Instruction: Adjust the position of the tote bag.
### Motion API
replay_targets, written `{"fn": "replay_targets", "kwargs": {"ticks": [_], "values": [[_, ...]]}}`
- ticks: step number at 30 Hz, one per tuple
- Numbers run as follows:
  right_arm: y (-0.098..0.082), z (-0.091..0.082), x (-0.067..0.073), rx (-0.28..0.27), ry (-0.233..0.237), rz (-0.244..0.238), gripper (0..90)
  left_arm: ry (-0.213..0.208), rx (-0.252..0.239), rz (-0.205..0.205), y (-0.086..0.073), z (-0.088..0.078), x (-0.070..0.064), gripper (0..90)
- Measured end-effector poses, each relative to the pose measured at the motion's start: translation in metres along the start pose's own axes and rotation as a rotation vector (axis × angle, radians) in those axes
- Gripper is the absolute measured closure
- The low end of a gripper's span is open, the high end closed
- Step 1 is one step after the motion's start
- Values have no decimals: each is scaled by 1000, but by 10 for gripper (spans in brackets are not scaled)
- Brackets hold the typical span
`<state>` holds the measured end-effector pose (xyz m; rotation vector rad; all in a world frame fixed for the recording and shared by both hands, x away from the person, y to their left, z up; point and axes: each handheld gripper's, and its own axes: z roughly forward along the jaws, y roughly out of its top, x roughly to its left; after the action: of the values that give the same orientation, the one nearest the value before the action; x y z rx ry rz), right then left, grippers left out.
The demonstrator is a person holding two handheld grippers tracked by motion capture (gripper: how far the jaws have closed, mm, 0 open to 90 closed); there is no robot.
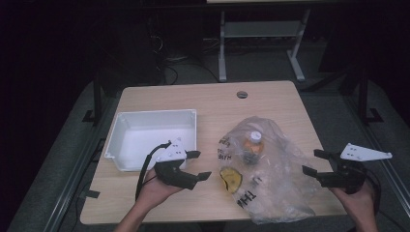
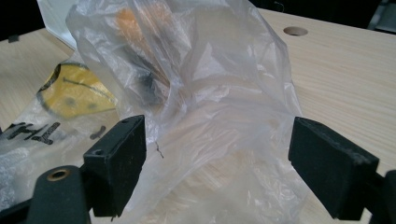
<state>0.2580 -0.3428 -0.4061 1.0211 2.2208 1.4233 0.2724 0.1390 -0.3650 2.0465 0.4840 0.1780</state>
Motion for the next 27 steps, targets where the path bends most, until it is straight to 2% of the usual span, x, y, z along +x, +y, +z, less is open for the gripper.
{"fn": "replay_targets", "kwargs": {"ticks": [5, 10, 14, 19, 21, 22, 23, 24, 25, 26, 27], "values": [[0, 2, 2, 28, 7, -8, 187, -21, 12, 31, 14, 15, -3, 264], [-1, -1, 1, 20, 7, -8, 188, -31, 23, 52, 26, 29, -4, 275], [0, 0, 0, 23, 6, -11, 200, -41, 21, 51, 37, 41, -7, 285], [1, 0, -1, 11, 15, -10, 212, -42, 44, 80, 49, 54, -11, 293], [0, 0, 0, 17, 15, -10, 212, -47, 59, 90, 57, 66, -12, 294], [0, 0, 0, 18, 18, -11, 212, -47, 59, 90, 57, 66, -12, 294], [-1, 0, 1, 24, 15, -13, 212, -48, 68, 80, 61, 74, -10, 294], [-1, 0, 1, 25, 14, -15, 212, -22, 74, 74, 62, 78, -9, 289], [-1, 0, 1, 25, 14, -15, 212, -22, 74, 74, 62, 78, -9, 270], [-2, -1, 0, 23, 16, -13, 215, 11, 73, 60, 64, 84, -6, 251], [-2, -1, 0, 23, 16, -13, 215, 11, 73, 60, 64, 84, -6, 251]]}}
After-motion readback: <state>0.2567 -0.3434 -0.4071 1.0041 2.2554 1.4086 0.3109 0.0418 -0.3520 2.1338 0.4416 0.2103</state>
